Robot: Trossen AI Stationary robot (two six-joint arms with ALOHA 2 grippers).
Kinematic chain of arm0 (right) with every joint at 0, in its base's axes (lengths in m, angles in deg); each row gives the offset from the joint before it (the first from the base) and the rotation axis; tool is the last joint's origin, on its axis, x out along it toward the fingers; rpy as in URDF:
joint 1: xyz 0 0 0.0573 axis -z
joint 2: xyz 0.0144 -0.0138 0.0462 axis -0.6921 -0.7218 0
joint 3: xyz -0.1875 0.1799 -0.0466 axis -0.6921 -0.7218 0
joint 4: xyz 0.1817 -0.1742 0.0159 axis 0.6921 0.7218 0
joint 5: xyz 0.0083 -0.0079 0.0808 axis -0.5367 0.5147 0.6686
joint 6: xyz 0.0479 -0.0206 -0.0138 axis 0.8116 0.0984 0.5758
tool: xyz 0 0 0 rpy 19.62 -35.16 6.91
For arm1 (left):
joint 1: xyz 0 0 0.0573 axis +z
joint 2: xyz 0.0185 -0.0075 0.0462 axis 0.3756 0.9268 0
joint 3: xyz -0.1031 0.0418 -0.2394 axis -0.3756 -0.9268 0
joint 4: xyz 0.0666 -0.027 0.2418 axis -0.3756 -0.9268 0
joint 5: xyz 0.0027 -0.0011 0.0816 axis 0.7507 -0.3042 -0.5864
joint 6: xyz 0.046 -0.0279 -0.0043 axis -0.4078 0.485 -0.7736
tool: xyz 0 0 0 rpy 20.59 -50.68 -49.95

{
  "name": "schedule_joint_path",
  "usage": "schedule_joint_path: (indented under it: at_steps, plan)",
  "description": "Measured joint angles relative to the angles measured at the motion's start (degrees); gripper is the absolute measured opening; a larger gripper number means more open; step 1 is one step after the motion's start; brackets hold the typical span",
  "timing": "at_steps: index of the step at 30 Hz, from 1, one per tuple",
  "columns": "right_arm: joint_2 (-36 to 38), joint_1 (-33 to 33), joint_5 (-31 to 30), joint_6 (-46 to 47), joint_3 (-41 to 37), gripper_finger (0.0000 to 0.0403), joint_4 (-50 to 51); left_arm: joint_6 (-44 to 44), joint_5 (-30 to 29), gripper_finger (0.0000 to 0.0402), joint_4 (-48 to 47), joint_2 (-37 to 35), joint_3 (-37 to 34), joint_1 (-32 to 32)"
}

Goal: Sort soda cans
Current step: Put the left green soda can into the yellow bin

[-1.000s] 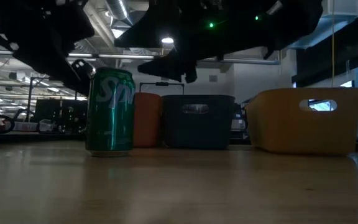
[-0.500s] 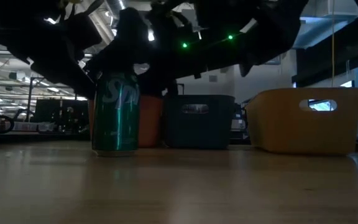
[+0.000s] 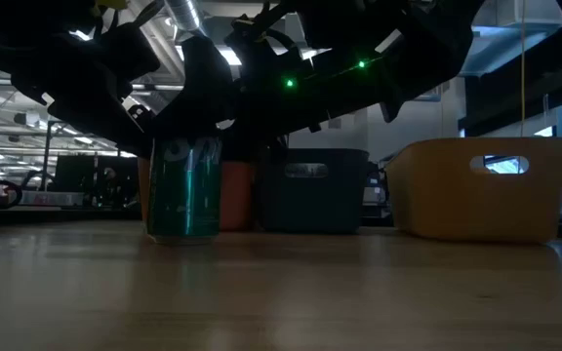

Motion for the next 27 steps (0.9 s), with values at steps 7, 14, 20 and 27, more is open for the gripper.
schedule_joint_path:
  at_steps: [7, 14, 20, 27]
  plan:
    - [2.8, -0.1, -0.9, -0.1, -0.2, 0.029, 3.9, 0.9, 0.1, 0.0347, -0.1, 0.0, 0.1, 0.0]
    - [15.5, -1.3, -7.4, -0.1, -0.1, 0.029, 20.5, 0.6, 0.1, 0.0347, -0.1, 0.0, 0.1, 0.0]
    - [29.9, -2.8, -22.4, 4.9, -0.1, 0.029, 43.1, 0.5, 0.1, 0.0347, -0.1, 0.0, 0.1, 0.0]
    - [43.5, -1.8, -31.3, 22.9, -0.1, 0.029, 73.7, 0.8, 0.1, 0.0347, -0.2, 0.0, 0.1, 0.0]
